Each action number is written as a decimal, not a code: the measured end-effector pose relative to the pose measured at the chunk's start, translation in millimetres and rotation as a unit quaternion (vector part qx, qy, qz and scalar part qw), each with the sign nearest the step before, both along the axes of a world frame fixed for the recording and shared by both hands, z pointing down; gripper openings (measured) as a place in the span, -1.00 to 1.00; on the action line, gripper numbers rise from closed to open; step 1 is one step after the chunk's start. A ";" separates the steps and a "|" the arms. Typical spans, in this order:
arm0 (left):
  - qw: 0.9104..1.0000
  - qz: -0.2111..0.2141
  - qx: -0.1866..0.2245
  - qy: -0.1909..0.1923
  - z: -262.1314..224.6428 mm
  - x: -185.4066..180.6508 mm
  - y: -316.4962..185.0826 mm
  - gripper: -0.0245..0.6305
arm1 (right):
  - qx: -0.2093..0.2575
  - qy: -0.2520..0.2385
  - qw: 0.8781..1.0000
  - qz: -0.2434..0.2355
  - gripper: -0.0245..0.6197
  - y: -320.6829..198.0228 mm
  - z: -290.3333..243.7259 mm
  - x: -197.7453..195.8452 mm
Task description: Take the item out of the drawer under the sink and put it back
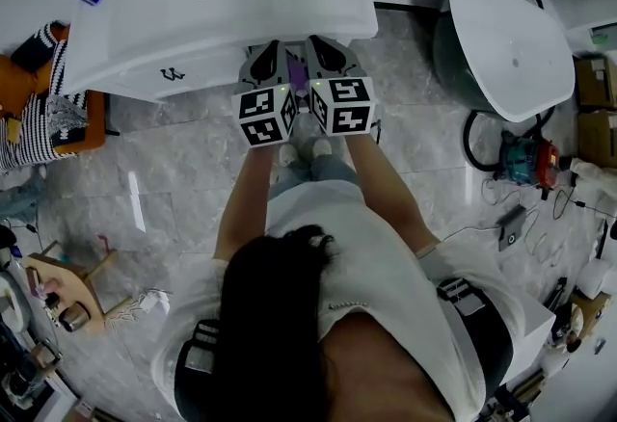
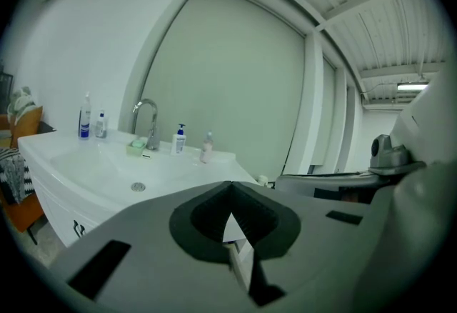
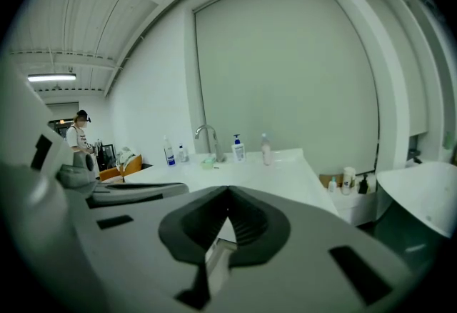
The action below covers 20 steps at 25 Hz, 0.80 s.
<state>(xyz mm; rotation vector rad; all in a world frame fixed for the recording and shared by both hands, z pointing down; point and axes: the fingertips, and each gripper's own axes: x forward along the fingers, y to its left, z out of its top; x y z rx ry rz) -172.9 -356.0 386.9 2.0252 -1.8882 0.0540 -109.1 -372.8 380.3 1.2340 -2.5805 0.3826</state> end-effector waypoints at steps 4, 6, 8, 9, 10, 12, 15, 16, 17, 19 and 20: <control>1.000 0.008 -0.003 -0.004 0.3 0.8 1.6 -0.92 | -0.006 0.002 1.000 -0.004 -0.88 3.4 2.2 -1.0; 1.000 0.007 0.000 0.002 0.0 0.5 2.7 -0.92 | -0.008 0.001 1.000 -0.005 -0.88 5.1 3.7 -1.6; 1.000 0.004 0.004 0.010 -0.4 -1.1 3.1 -0.92 | -0.011 0.000 1.000 -0.006 -0.88 5.8 5.4 -2.9; 1.000 0.004 0.005 0.012 -0.1 -1.5 3.1 -0.92 | -0.013 0.000 1.000 -0.006 -0.88 6.1 6.5 -3.4; 1.000 0.003 0.004 0.011 0.7 -1.9 3.1 -0.92 | -0.014 0.001 1.000 -0.007 -0.88 6.3 7.7 -3.8; 1.000 0.001 0.001 0.007 2.9 -3.4 2.7 -0.92 | -0.017 0.002 1.000 -0.008 -0.88 6.4 10.4 -4.9; 1.000 0.000 -0.004 0.005 6.1 -4.4 3.0 -0.92 | -0.018 0.006 1.000 -0.011 -0.88 7.4 12.9 -5.9; 1.000 0.000 -0.006 0.005 7.3 -4.0 3.3 -0.92 | -0.019 0.006 1.000 -0.011 -0.88 7.9 13.6 -5.5; 1.000 0.000 -0.008 0.005 8.7 -3.3 3.4 -0.92 | -0.020 0.007 1.000 -0.010 -0.88 7.9 14.4 -5.0; 1.000 0.001 -0.010 0.005 11.2 -2.5 2.8 -0.92 | -0.022 0.007 1.000 -0.010 -0.88 6.6 16.1 -4.2; 1.000 0.000 -0.012 0.005 12.5 -2.7 2.3 -0.92 | -0.023 0.007 1.000 -0.010 -0.88 5.7 16.9 -4.1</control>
